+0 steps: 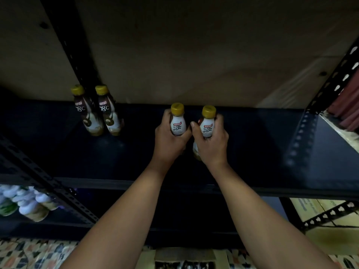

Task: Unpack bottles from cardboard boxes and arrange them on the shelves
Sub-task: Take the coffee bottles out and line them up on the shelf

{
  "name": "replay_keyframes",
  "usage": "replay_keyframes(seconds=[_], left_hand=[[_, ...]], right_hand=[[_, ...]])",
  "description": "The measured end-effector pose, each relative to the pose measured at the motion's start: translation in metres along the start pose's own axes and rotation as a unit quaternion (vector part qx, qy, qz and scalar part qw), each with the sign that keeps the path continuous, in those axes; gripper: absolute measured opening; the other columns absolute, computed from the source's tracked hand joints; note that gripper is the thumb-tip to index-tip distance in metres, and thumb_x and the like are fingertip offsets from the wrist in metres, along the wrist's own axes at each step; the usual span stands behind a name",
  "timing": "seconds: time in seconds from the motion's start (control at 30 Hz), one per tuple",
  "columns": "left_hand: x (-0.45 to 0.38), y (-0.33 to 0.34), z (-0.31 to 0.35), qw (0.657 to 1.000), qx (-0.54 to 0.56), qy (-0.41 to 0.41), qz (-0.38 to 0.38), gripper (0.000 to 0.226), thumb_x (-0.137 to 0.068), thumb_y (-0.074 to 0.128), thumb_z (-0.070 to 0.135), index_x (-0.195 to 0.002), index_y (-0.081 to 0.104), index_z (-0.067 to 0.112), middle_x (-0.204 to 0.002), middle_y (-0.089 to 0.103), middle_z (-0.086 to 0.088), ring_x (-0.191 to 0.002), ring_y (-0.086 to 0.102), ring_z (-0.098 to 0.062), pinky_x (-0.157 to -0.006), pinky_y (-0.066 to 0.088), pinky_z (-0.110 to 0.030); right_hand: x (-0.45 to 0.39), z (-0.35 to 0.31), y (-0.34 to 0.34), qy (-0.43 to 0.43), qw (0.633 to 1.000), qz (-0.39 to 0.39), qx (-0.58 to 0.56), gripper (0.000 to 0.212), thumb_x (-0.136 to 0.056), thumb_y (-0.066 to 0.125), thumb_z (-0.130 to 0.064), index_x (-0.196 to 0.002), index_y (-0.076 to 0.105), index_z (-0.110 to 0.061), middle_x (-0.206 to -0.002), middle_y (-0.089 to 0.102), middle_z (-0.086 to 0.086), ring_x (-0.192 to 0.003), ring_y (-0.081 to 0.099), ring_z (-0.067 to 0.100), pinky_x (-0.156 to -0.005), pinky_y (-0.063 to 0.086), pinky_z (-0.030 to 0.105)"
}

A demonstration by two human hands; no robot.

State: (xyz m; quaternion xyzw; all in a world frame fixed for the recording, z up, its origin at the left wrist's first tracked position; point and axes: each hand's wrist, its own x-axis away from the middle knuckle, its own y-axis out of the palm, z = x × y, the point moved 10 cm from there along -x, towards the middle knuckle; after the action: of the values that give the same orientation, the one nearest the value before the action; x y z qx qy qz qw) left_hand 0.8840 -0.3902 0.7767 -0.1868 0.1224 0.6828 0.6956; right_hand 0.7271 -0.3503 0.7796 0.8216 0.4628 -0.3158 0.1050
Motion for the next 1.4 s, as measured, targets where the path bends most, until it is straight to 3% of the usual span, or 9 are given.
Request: replay_keyframes(seconds=[0.13, 0.3, 0.47, 0.67, 0.87, 1.03, 1.1, 1.23, 1.4], left_hand=[[-0.004, 0.002, -0.001, 1.000, 0.013, -0.006, -0.024, 0.044, -0.085, 0.081, 0.012, -0.116, 0.051, 0.015, -0.080, 0.064, 0.007, -0.069, 0.064, -0.009, -0.061, 0.055, -0.031], [0.004, -0.014, -0.010, 0.999, -0.001, 0.039, -0.024, 0.083, -0.078, 0.087, 0.014, -0.145, 0.038, 0.020, -0.138, 0.052, -0.005, -0.128, 0.055, -0.023, -0.105, 0.050, -0.046], [0.021, -0.024, -0.025, 1.000, -0.019, 0.011, 0.007, 0.074, -0.073, 0.091, 0.024, -0.134, 0.049, 0.023, -0.128, 0.058, -0.003, -0.118, 0.059, -0.021, -0.100, 0.052, -0.047], [0.021, -0.026, -0.028, 0.999, 0.016, -0.022, -0.021, 0.058, -0.081, 0.082, 0.002, -0.128, 0.055, 0.020, -0.122, 0.066, 0.001, -0.115, 0.064, -0.015, -0.092, 0.053, -0.031], [0.019, -0.024, -0.032, 0.999, -0.020, -0.014, -0.021, 0.074, -0.069, 0.095, 0.033, -0.131, 0.054, 0.028, -0.129, 0.061, -0.002, -0.121, 0.061, -0.021, -0.100, 0.054, -0.046], [0.018, -0.024, -0.031, 0.999, 0.011, -0.023, -0.031, 0.062, -0.076, 0.087, 0.002, -0.128, 0.056, 0.013, -0.123, 0.067, -0.003, -0.115, 0.066, -0.017, -0.094, 0.054, -0.030], [0.016, -0.022, -0.032, 0.999, 0.011, -0.023, -0.041, 0.060, -0.077, 0.084, -0.004, -0.128, 0.056, 0.012, -0.123, 0.068, -0.003, -0.114, 0.067, -0.015, -0.093, 0.052, -0.027], [0.017, -0.023, -0.032, 0.999, -0.001, -0.022, -0.029, 0.068, -0.072, 0.093, 0.017, -0.129, 0.056, 0.021, -0.126, 0.065, 0.000, -0.119, 0.064, -0.020, -0.100, 0.054, -0.042], [0.016, -0.024, -0.034, 0.999, -0.022, -0.011, -0.027, 0.060, -0.077, 0.090, 0.016, -0.129, 0.059, 0.019, -0.124, 0.068, 0.001, -0.118, 0.065, -0.020, -0.102, 0.051, -0.053]], right_hand=[[-0.002, 0.003, 0.003, 0.027, 0.999, -0.024, -0.006, 0.037, -0.087, 0.079, -0.029, -0.107, 0.050, -0.017, -0.092, 0.069, 0.000, -0.082, 0.067, 0.006, -0.068, 0.051, 0.014], [0.013, 0.018, -0.005, 0.068, 0.995, -0.068, -0.037, 0.082, -0.075, 0.087, -0.046, -0.142, 0.042, -0.031, -0.133, 0.061, 0.000, -0.122, 0.060, 0.013, -0.096, 0.053, 0.029], [0.020, 0.031, -0.007, 0.111, 0.990, -0.078, -0.041, 0.081, -0.070, 0.092, -0.038, -0.135, 0.050, -0.016, -0.130, 0.062, -0.003, -0.118, 0.059, 0.002, -0.090, 0.047, 0.011], [0.023, 0.039, -0.007, 0.140, 0.983, -0.093, -0.071, 0.067, -0.077, 0.087, -0.012, -0.133, 0.051, -0.018, -0.118, 0.068, -0.010, -0.110, 0.066, 0.005, -0.087, 0.053, 0.020], [0.020, 0.044, -0.008, 0.125, 0.987, -0.097, 0.008, 0.086, -0.061, 0.091, -0.048, -0.133, 0.049, -0.027, -0.128, 0.056, -0.006, -0.124, 0.053, 0.014, -0.101, 0.051, 0.043], [0.021, 0.047, -0.005, 0.139, 0.984, -0.108, -0.033, 0.072, -0.070, 0.088, -0.008, -0.131, 0.051, -0.021, -0.117, 0.068, -0.010, -0.109, 0.066, 0.009, -0.095, 0.057, 0.045], [0.022, 0.048, -0.004, 0.137, 0.983, -0.115, -0.028, 0.073, -0.072, 0.087, -0.005, -0.133, 0.050, -0.021, -0.117, 0.067, -0.011, -0.110, 0.066, 0.008, -0.094, 0.057, 0.039], [0.020, 0.037, -0.005, 0.103, 0.989, -0.105, 0.025, 0.080, -0.066, 0.093, -0.034, -0.132, 0.049, -0.028, -0.125, 0.059, -0.007, -0.120, 0.058, 0.013, -0.098, 0.053, 0.040], [0.020, 0.039, -0.005, 0.103, 0.989, -0.107, 0.023, 0.070, -0.069, 0.088, -0.023, -0.127, 0.050, -0.032, -0.120, 0.064, -0.005, -0.113, 0.063, 0.010, -0.095, 0.055, 0.043]])
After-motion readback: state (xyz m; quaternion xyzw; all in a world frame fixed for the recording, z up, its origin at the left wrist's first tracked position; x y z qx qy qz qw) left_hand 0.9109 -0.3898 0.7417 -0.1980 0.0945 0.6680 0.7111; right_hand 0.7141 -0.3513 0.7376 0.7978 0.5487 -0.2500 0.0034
